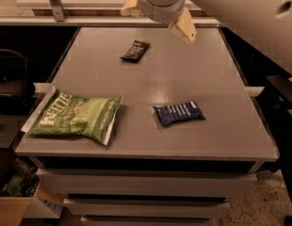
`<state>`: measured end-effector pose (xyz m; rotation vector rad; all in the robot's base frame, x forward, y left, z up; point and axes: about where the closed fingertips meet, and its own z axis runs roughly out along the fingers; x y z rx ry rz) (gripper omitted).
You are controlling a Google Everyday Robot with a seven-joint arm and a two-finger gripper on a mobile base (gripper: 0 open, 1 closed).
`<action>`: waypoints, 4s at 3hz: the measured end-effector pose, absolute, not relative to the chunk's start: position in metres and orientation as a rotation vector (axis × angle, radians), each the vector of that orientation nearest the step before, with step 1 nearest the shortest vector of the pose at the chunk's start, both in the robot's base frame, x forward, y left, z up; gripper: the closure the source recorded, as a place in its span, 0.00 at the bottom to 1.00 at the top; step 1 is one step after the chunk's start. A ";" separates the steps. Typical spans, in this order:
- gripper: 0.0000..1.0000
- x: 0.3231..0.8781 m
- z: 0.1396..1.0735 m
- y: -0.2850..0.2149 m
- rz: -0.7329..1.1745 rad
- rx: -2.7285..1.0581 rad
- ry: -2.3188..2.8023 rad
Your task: Move rxbar chocolate near green jalapeno chip bag
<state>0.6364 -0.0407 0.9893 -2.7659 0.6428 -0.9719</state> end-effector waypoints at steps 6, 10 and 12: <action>0.00 0.731 0.914 0.009 -0.901 -2.852 0.708; 0.00 0.783 0.850 0.009 -0.808 -2.943 0.684; 0.17 0.787 0.838 0.021 -0.753 -2.941 0.623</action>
Offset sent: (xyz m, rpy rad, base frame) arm 0.0793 0.0468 -0.0556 -0.0444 0.1249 0.0142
